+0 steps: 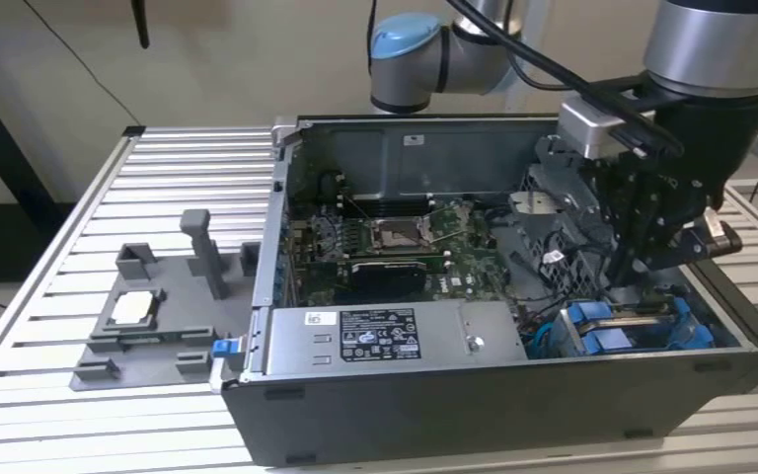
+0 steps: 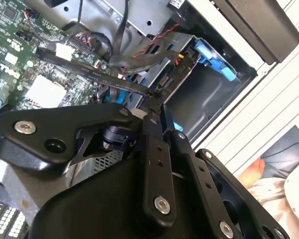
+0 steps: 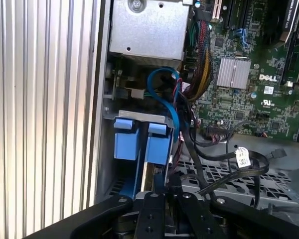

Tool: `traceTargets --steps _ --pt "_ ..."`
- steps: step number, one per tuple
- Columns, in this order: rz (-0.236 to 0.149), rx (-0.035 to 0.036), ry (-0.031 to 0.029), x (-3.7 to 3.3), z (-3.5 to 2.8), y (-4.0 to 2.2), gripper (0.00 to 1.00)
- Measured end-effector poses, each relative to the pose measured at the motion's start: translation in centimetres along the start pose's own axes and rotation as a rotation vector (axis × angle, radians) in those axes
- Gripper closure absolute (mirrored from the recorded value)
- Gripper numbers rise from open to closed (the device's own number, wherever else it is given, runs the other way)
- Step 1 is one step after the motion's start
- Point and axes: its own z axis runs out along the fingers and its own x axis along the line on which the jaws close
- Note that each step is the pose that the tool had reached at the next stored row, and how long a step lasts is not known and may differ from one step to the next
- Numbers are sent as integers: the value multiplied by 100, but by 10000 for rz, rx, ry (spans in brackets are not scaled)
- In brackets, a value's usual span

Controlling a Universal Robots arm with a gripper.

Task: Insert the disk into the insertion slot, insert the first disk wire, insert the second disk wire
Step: 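Insert the second disk wire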

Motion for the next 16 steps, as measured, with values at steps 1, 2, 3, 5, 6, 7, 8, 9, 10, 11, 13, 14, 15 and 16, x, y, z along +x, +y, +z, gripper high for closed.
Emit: traceTargets --steps 1,2,3,5,6,7,8,9,10,11,13,14,15,16 --pt "31 -4 1 5 1 1 84" --pt "82 -8 1 8 4 1 84" --pt "139 -11 2 10 8 1 84" --pt "241 -19 5 15 14 2 84" --pt "289 -23 1 17 18 3 84" --pt "329 -28 -8 19 23 4 84" --pt "341 -34 -26 23 28 3 84" --pt "348 -40 -56 26 35 1 84" --pt "356 -43 -87 28 43 -1 84" --pt "365 -46 -123 32 50 -2 84" --pt "392 -58 -176 38 61 -1 84" --pt "412 -69 -186 42 64 -1 84" --pt "451 -80 -188 46 66 -1 84" --pt "489 -86 -189 50 68 0 84"
